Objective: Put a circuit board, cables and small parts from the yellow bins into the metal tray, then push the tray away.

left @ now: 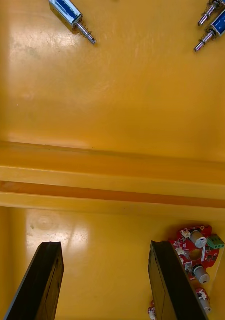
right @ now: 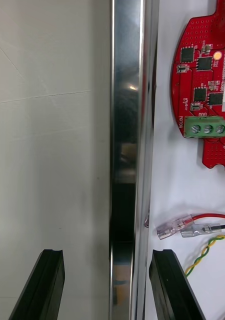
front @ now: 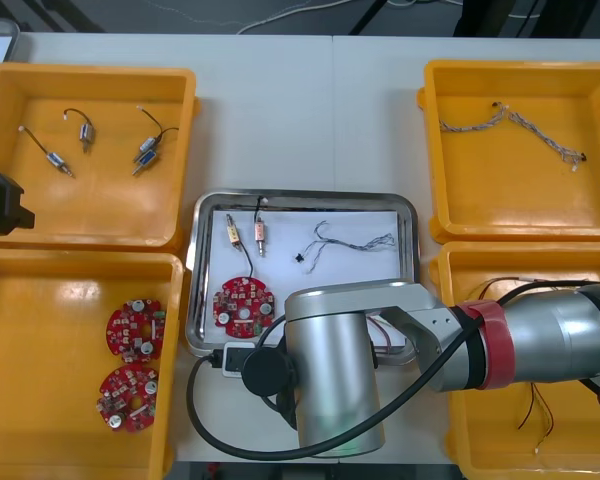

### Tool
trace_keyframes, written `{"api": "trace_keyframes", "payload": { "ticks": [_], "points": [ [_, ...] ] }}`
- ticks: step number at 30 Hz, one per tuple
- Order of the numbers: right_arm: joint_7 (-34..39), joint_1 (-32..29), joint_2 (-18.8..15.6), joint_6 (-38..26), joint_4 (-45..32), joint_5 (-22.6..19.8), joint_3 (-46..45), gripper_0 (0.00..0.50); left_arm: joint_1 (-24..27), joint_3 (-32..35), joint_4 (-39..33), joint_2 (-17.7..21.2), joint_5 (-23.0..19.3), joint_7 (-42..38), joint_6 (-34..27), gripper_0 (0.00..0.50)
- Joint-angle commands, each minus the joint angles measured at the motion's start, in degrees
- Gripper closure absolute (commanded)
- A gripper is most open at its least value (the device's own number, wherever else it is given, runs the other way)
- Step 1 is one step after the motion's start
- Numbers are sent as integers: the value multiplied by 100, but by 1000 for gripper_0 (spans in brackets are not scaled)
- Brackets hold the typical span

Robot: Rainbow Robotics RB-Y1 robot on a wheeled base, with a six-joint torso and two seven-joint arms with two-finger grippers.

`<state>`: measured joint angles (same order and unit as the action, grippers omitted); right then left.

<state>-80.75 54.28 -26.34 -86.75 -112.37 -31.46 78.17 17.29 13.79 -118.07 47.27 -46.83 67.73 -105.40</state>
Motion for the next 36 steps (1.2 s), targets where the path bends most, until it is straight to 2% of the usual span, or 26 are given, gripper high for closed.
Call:
{"api": "trace_keyframes", "payload": {
  "ticks": [1,7,11,12,13,14,16,17,18,20,27,36],
  "points": [
    [-169,179,173,62,-40,52,111,0,-77,159,-164,230,-28,504,55,0],
    [-213,153,164,97,-31,52,119,5,-77,159,-164,230,-28,504,55,0],
    [-240,153,164,115,-40,61,119,87,-77,159,-164,230,-28,504,55,0],
    [-257,153,164,132,-31,61,119,87,-77,159,-164,230,-28,504,55,0],
    [-257,153,164,132,-40,61,119,137,-77,159,-164,230,-28,504,55,0],
    [-275,153,173,141,-31,61,119,137,-77,159,-164,230,-28,504,55,0],
    [-284,144,164,150,-31,61,119,280,-77,159,-164,230,-28,504,55,0],
    [-284,144,164,150,-31,61,119,280,-77,159,-164,230,-28,504,55,0],
    [-310,144,164,158,-31,61,119,413,-77,159,-164,230,-28,504,55,0],
    [-319,144,164,167,-13,61,119,500,-77,159,-164,230,-28,504,55,0],
    [-275,153,85,176,-5,184,119,500,-77,159,-164,230,-28,504,55,0],
    [-257,513,-196,273,-5,307,119,500,-77,159,-164,230,-28,504,55,0]
  ]
}}
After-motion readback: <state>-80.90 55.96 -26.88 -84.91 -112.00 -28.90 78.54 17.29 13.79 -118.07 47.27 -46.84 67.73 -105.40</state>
